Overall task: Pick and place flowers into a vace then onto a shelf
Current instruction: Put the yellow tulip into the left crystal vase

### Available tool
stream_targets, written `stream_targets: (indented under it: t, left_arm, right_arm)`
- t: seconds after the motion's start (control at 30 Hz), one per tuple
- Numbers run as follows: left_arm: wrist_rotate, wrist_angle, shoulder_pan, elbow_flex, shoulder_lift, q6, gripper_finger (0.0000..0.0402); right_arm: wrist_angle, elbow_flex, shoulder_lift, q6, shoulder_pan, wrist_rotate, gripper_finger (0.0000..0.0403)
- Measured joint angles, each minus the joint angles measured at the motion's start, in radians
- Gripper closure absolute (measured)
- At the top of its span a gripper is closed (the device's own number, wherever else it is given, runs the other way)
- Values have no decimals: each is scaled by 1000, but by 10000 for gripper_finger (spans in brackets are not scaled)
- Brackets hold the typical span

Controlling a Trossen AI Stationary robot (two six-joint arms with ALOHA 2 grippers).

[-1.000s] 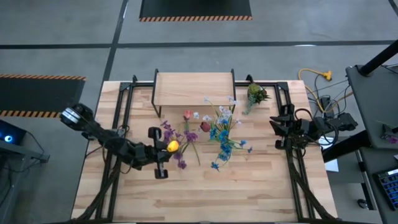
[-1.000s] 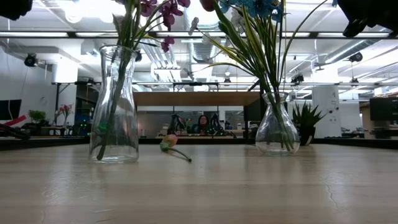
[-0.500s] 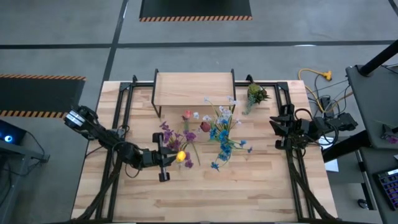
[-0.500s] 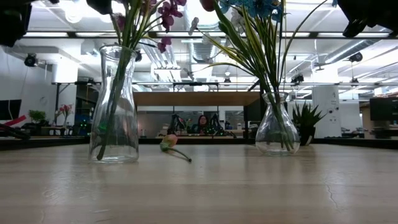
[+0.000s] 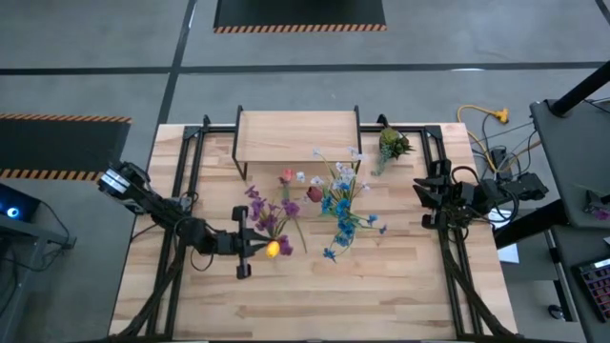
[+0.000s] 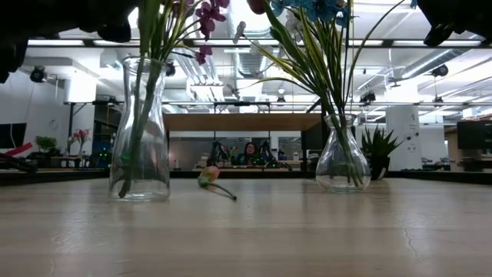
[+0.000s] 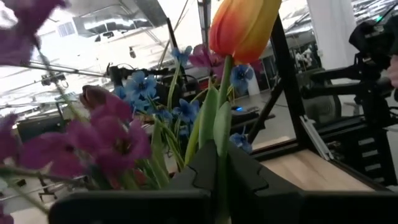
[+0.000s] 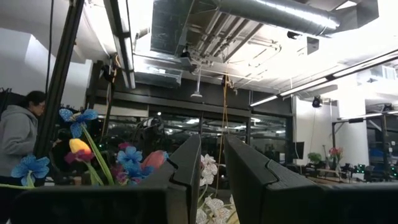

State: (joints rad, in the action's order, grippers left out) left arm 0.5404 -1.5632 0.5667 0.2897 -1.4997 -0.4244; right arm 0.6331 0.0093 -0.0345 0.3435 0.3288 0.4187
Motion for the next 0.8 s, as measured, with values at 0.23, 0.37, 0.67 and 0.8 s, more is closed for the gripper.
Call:
stream_targets:
  t: [0.23, 0.37, 0.67, 0.8]
  left_arm:
    - [4, 7, 0, -17, 1, 3, 394]
    - [44, 21, 0, -3, 2, 8, 365]
    - [100, 25, 0, -7, 29, 16, 265]
    - [100, 25, 2, -10, 58, 16, 235]
  right_arm:
    - [0, 0, 0, 4, 0, 0, 339]
    - [0, 0, 0, 4, 0, 0, 339]
    - [0, 0, 0, 4, 0, 0, 339]
    - [0, 0, 0, 4, 0, 0, 339]
